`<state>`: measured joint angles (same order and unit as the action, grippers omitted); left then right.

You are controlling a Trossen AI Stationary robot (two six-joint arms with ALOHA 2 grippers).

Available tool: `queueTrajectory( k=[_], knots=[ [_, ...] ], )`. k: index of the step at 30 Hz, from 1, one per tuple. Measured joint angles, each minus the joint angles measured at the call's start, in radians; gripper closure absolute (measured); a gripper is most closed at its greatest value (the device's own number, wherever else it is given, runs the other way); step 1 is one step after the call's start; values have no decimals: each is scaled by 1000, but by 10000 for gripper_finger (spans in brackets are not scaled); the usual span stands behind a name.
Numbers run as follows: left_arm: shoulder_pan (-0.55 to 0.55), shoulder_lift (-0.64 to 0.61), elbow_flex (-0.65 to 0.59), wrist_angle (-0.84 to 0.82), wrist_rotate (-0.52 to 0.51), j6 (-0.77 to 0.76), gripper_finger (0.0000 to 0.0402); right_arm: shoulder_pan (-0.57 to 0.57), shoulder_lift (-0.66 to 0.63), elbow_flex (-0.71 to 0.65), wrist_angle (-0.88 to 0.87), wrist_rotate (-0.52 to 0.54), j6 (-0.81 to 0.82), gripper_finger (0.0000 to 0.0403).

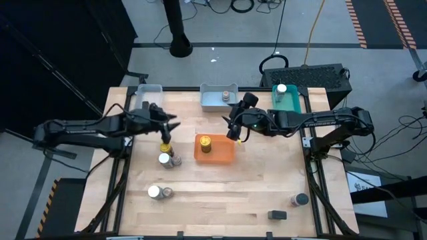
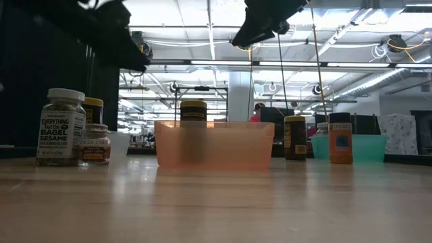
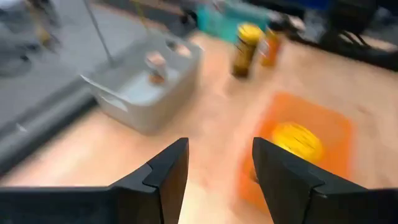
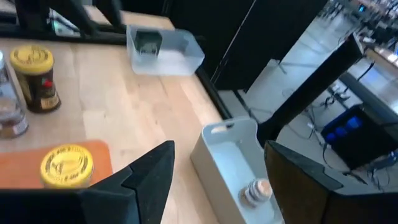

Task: Sort spices by type
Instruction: Put the top brown seasoning bottle into the gray bin

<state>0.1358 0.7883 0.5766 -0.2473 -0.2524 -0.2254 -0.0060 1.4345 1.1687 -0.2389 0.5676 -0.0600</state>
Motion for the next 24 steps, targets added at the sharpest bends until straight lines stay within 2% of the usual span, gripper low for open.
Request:
queueTrajectory(
  k=[4,10,13,17,21,24],
  knots=[
    [-99,1,66,-154,40,-78,217,2,0,0,-37,-1,32,170],
    [-228,1,82,-157,23,-72,217,2,0,0,-21,-2,49,170],
    [-274,1,82,-212,-3,-55,217,5,0,0,-29,-55,72,170],
    [-339,2,82,-332,32,-95,217,41,0,0,-89,-175,153,170],
    [-383,1,82,-340,24,-106,217,104,2,0,-89,-182,173,170],
    [-397,2,87,-337,-34,-84,217,136,16,0,-27,-180,143,170]
  ],
)
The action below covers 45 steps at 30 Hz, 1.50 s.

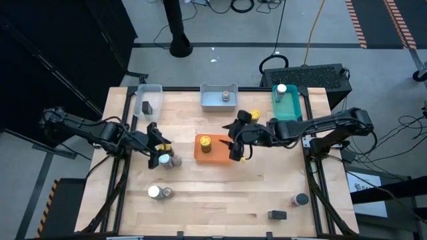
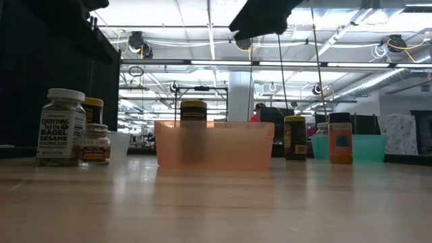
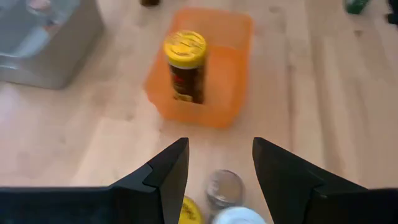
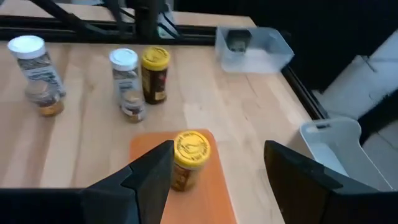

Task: Sort spices by type
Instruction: Put the top brown seasoning bottle into the gray bin

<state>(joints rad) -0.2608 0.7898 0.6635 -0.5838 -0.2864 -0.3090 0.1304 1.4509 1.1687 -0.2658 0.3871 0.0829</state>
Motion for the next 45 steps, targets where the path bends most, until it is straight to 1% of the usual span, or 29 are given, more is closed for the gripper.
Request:
queueTrajectory(
  k=[3,6,8,10,16,18,23,26,29,32,36,39,41,45],
  knots=[
    [-3,0,1,-2,-55,26,217,11,11,21,23,6,-12,170],
    [-3,0,1,0,-93,57,217,8,39,87,10,10,-12,170],
    [-4,0,1,0,-146,64,217,7,74,137,-16,9,-24,170],
    [-3,0,1,0,-201,82,217,8,116,187,-26,1,-41,170],
    [-3,0,24,-10,-280,174,217,8,257,320,-33,-4,-71,170],
    [-3,-1,44,-40,-328,193,217,8,309,362,-38,-21,-76,170],
    [-3,-2,64,-148,-490,155,217,8,444,485,-53,-27,-104,170],
    [-3,-4,64,-178,-551,134,217,14,533,552,-59,-41,-94,170],
    [-3,-4,64,-178,-561,134,217,21,607,617,-58,-100,-77,170],
    [-3,-4,64,-177,-562,132,217,33,677,688,-61,-128,-72,167],
    [-3,-4,64,-177,-560,131,217,47,770,786,-76,-134,-88,151],
    [-3,-4,64,-177,-560,131,217,51,826,850,-105,-135,-58,135],
    [-3,-4,64,-177,-560,132,217,49,849,873,-139,-132,-32,125],
    [-3,-4,64,-177,-559,135,217,44,887,881,-145,-131,12,112]
  ],
)
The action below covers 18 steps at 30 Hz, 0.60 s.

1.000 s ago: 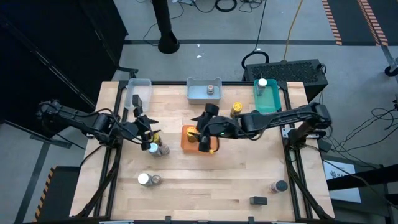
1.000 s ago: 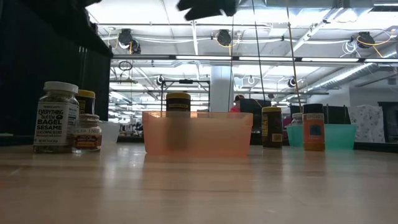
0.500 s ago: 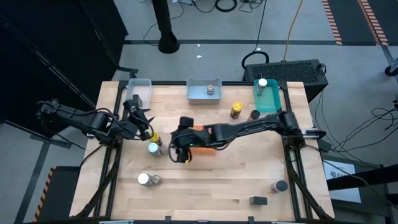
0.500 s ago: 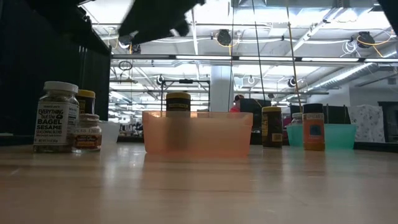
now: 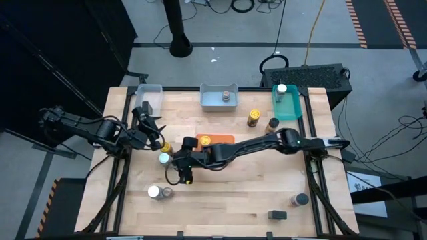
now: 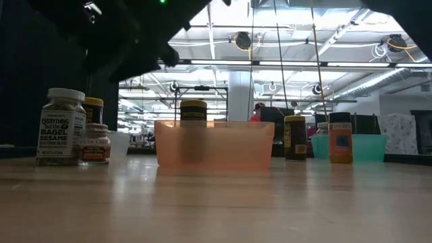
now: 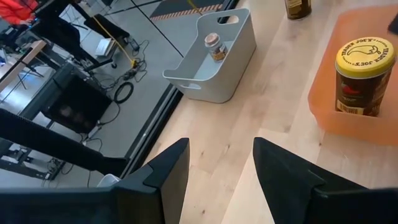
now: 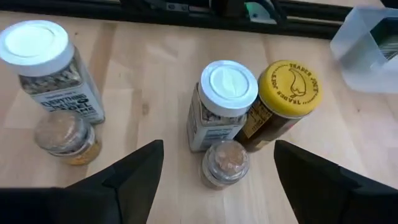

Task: Sort spices by type
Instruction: Put the top brown seasoning bottle into the gray bin

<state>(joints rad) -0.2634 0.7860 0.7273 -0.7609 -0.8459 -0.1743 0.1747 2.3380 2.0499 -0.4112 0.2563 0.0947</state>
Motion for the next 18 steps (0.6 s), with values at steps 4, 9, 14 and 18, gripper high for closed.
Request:
queueTrajectory(
  k=[4,9,14,18],
  knots=[
    [0,0,0,0,3,0,217,-15,40,2,16,-6,6,108],
    [0,0,0,4,4,0,217,-44,72,-1,47,-53,33,108],
    [0,-1,0,26,4,25,217,-66,108,1,42,-102,32,108],
    [0,-1,0,35,4,28,217,-72,138,0,86,-137,25,108]
  ],
)
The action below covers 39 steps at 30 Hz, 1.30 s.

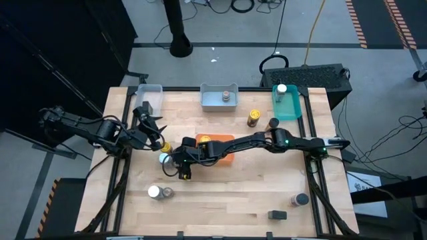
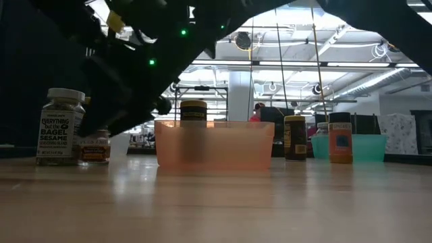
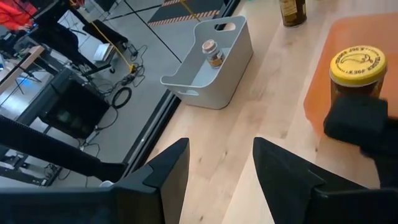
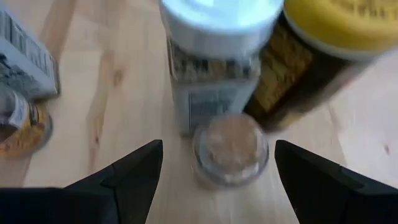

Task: Sort spices by type
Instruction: Put the top brown seasoning bottle into the gray bin

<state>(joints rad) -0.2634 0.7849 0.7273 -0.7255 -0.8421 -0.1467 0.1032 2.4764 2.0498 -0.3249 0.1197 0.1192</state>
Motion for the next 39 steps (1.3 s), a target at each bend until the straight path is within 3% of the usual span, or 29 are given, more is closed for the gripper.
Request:
queueTrajectory(
  k=[8,19,25,29,36,39],
  knots=[
    [0,0,0,6,0,6,217,1,33,-1,39,12,-102,117],
    [0,0,0,6,0,6,217,1,29,0,68,5,-108,250],
    [0,0,0,6,0,4,217,7,15,0,38,-9,-76,254],
    [0,0,0,7,0,1,217,15,-44,-2,-42,-22,-44,254],
    [-1,-1,-1,0,0,-3,217,8,-257,-1,-149,-48,-97,254],
    [-1,-3,-1,15,-47,-4,217,-27,-339,0,-246,-15,-128,254]
  ],
)
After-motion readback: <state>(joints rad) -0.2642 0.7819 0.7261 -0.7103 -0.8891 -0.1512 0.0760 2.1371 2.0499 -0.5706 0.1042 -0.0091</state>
